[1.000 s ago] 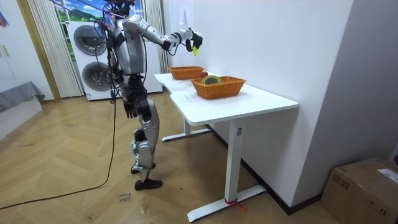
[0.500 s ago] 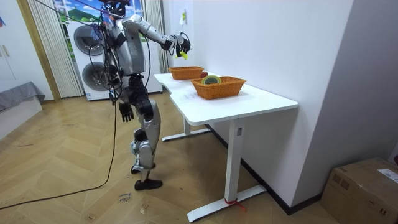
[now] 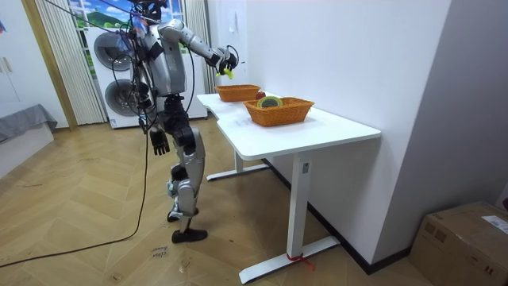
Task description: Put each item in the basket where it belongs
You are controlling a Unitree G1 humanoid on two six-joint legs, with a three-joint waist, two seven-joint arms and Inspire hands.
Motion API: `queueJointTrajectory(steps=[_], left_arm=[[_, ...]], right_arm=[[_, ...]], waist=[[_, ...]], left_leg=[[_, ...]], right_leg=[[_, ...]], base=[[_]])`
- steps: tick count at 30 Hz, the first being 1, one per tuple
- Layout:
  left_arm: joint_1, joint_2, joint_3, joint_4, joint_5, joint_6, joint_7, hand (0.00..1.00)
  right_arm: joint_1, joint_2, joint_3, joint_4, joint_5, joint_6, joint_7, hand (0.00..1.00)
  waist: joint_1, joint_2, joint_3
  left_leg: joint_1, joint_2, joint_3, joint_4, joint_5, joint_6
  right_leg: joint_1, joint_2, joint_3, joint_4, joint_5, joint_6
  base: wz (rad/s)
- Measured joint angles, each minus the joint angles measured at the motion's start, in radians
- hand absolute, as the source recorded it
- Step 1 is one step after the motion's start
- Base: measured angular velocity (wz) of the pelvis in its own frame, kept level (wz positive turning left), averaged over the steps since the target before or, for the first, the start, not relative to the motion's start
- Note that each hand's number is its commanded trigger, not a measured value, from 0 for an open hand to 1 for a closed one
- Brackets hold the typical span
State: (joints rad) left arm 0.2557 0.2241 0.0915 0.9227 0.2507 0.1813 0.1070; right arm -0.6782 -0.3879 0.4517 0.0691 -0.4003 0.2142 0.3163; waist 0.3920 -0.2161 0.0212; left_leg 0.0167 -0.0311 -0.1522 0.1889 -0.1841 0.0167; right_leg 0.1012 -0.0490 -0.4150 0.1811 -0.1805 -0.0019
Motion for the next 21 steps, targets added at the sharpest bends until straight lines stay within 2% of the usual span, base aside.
queueJointTrajectory(steps=[5, 8, 12, 18, 19, 20, 21], left_arm=[[0.003, -0.001, -0.028, 0.000, 0.004, 0.001, -0.002, 0.00], [0.003, -0.002, -0.036, -0.001, 0.004, 0.003, -0.004, 0.00], [0.002, -0.002, -0.036, -0.002, 0.004, 0.009, -0.011, 0.00], [0.002, -0.002, -0.035, -0.002, 0.004, 0.009, -0.012, 0.00], [0.002, -0.002, -0.035, -0.002, 0.004, 0.008, -0.012, 0.00], [0.002, -0.002, -0.035, -0.001, 0.005, 0.008, -0.012, 0.00], [0.002, -0.002, -0.036, -0.001, 0.004, 0.008, -0.012, 0.00]], right_arm=[[0.000, 0.009, 0.039, 0.011, -0.002, -0.002, -0.007, 1.00], [0.000, 0.030, 0.043, 0.062, -0.006, 0.006, -0.007, 1.00], [0.000, 0.035, 0.060, 0.076, -0.006, 0.008, -0.007, 1.00], [0.000, 0.036, 0.070, 0.077, -0.007, 0.005, -0.007, 1.00], [0.000, 0.036, 0.070, 0.077, -0.008, 0.005, -0.007, 0.90], [0.000, 0.036, 0.070, 0.077, -0.008, 0.005, -0.007, 0.75], [0.000, 0.036, 0.070, 0.078, -0.009, 0.005, -0.007, 0.42]], waist=[[0.007, 0.002, 0.0020], [0.012, 0.002, 0.0020], [0.031, 0.002, 0.0020], [0.026, 0.002, 0.0020], [0.025, 0.002, 0.0021], [0.025, 0.002, 0.0021], [0.024, 0.003, 0.0023]], left_leg=[[-0.005, -0.003, -0.004, -0.001, 0.000, 0.000], [-0.007, -0.004, -0.013, -0.001, 0.000, 0.000], [-0.005, -0.003, -0.015, -0.001, 0.000, 0.000], [-0.006, -0.004, -0.016, 0.000, 0.000, 0.000], [-0.007, -0.004, -0.016, 0.000, 0.000, 0.000], [-0.007, -0.004, -0.016, -0.001, 0.000, 0.000], [-0.006, -0.004, -0.016, -0.001, 0.000, 0.000]], right_leg=[[0.001, 0.000, 0.000, -0.013, 0.000, 0.000], [0.000, 0.001, -0.002, -0.013, 0.000, 0.000], [-0.002, 0.002, -0.002, -0.013, 0.000, 0.000], [-0.002, 0.000, 0.000, -0.013, 0.000, 0.000], [-0.001, 0.001, 0.000, -0.013, 0.000, 0.000], [-0.001, 0.001, 0.000, -0.013, 0.000, 0.000], [0.001, 0.001, 0.000, -0.013, 0.000, 0.000]], base=[[0.02], [0.07], [0.02], [0.01], [0.00], [0.00], [0.00]])
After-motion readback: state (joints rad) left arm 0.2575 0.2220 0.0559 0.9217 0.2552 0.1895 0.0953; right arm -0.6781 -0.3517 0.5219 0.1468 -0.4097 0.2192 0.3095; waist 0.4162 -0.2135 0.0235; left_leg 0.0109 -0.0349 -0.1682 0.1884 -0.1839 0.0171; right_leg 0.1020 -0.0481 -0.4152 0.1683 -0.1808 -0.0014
